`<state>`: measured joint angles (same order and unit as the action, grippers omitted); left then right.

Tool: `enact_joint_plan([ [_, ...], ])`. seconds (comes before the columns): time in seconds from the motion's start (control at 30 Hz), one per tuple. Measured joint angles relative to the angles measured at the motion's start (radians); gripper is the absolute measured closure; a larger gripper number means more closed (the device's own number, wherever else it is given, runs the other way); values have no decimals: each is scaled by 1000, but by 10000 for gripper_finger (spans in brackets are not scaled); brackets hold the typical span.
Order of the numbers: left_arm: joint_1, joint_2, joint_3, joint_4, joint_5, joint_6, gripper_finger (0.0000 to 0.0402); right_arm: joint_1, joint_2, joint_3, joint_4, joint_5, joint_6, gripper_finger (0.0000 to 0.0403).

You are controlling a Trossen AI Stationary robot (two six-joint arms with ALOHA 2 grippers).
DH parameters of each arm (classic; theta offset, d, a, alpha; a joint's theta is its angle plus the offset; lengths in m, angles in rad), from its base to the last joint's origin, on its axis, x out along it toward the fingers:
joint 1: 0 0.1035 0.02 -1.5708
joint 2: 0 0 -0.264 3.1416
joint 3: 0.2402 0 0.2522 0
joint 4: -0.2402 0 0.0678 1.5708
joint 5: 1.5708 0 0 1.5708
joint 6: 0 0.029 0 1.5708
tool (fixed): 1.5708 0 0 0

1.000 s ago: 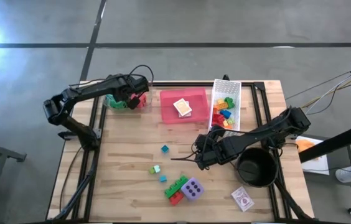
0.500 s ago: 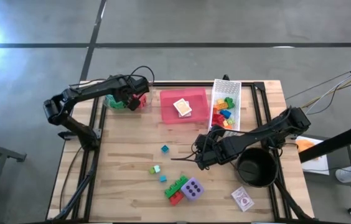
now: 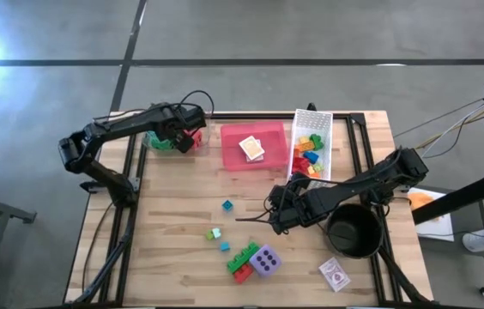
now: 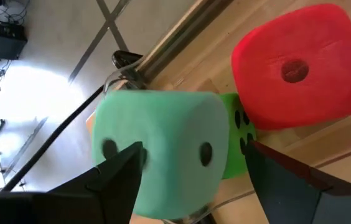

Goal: Pick & Place Toys
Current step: Put the blue die into the transparent bin, then put the top small blue game piece into the white bin

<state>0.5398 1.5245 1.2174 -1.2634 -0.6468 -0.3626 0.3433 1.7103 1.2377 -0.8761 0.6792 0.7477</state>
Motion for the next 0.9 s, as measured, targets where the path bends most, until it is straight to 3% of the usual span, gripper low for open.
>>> enact_joint_plan([
  [0.4,-57,-5,54,-65,6,-11,120,0,0,0,0,2,-17,196],
  [0.63,-272,-52,65,-72,39,-23,120,-1,0,0,4,86,-44,196],
  [0.9,-542,-180,9,-29,77,-183,119,-4,0,0,142,75,-90,196],
])
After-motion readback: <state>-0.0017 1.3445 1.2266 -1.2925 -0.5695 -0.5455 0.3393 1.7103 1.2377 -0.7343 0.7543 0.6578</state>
